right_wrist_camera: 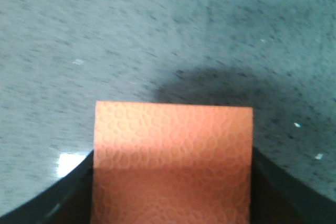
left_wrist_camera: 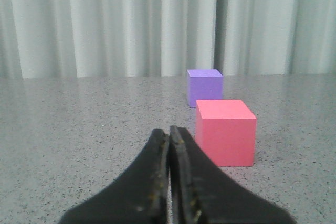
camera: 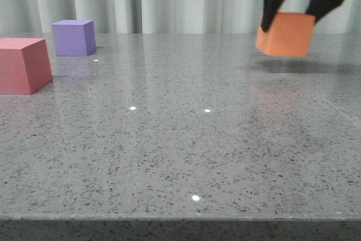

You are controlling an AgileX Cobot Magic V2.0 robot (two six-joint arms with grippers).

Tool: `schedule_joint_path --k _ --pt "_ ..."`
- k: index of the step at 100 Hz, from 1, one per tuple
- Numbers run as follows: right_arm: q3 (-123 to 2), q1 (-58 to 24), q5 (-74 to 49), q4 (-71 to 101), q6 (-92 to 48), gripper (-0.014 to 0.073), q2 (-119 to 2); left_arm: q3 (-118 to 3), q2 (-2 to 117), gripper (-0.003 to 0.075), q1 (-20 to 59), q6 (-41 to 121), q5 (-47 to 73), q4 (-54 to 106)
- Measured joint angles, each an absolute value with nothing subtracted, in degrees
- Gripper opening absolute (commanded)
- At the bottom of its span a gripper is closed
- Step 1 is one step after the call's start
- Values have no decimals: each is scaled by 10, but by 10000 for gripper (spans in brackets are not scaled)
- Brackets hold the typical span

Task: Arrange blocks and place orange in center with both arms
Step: 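Carry the orange cube with the right gripper toward the table middle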

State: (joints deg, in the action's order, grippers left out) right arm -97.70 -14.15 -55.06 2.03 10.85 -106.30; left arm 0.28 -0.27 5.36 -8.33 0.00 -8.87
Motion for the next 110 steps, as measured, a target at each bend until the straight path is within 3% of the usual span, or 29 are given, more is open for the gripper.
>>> schedule_joint_path --k 23,51,83,110 --pt "-1046 -240 -562 -65 242 362 -1073 3 -3 -20 54 -83 0 -89" --pt "-1159 -316 -596 -85 328 362 -1168 3 -3 -20 54 -83 0 -89" --pt "-1276 -361 -622 -89 365 362 -1267 3 -3 -20 54 -83 0 -89" --pt "-1292 -363 -629 -91 382 367 -1291 3 -3 -20 54 -83 0 -89"
